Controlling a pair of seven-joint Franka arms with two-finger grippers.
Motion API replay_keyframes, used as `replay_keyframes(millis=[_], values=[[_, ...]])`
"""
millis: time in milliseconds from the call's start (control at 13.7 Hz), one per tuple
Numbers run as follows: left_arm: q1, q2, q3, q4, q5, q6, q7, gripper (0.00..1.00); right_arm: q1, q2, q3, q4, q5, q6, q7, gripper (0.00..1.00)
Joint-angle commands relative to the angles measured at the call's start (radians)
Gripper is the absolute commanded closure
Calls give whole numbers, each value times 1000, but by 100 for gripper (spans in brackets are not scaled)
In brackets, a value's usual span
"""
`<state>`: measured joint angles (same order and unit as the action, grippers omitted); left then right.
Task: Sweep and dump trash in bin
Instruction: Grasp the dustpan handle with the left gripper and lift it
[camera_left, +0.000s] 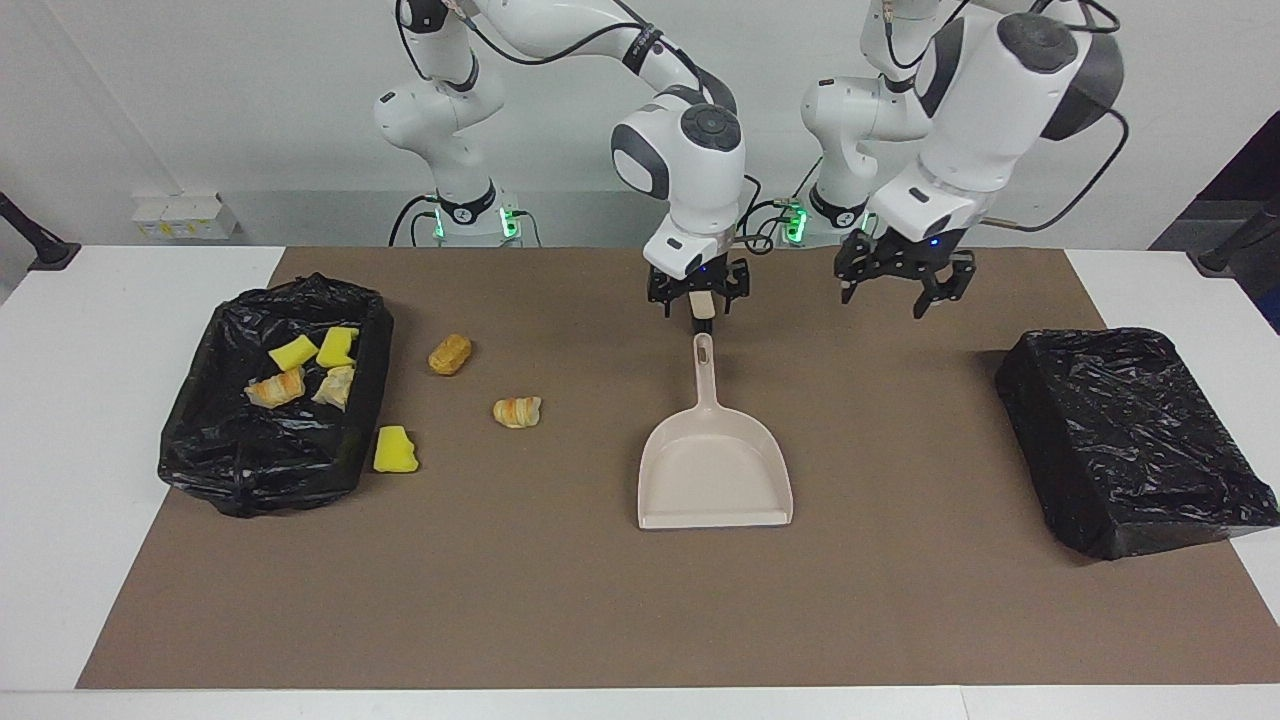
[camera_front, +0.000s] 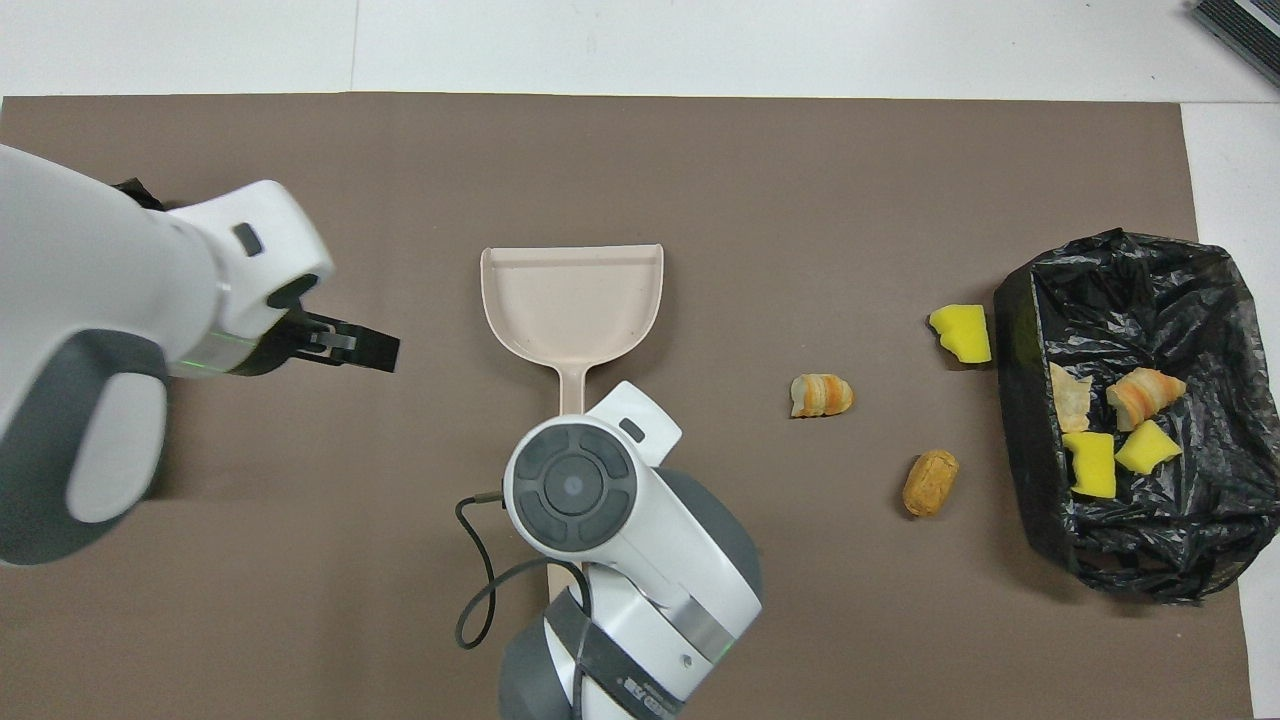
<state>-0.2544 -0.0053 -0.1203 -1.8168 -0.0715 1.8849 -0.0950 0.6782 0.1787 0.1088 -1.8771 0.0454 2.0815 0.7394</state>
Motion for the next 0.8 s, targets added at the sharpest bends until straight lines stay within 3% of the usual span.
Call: replay_keyframes(millis=[0, 146, 293, 585, 732], values=[[-124, 65, 14, -70, -1, 138, -159, 0, 33, -174, -1, -279, 30, 148, 5, 0], [-196, 154, 14, -73, 4, 218, -259, 0, 61, -254, -1, -426, 33, 259, 9, 0], [-224, 182, 14, -88, 5, 272, -287, 0, 95, -320, -1, -535, 33, 327, 27, 0], [-256, 238, 14, -130, 5, 345, -293, 0, 208, -384, -1, -597, 34, 318, 136, 0], [-256, 240, 13, -141, 5, 358, -315, 14, 282, -363, -1, -599, 24, 330, 248, 0]])
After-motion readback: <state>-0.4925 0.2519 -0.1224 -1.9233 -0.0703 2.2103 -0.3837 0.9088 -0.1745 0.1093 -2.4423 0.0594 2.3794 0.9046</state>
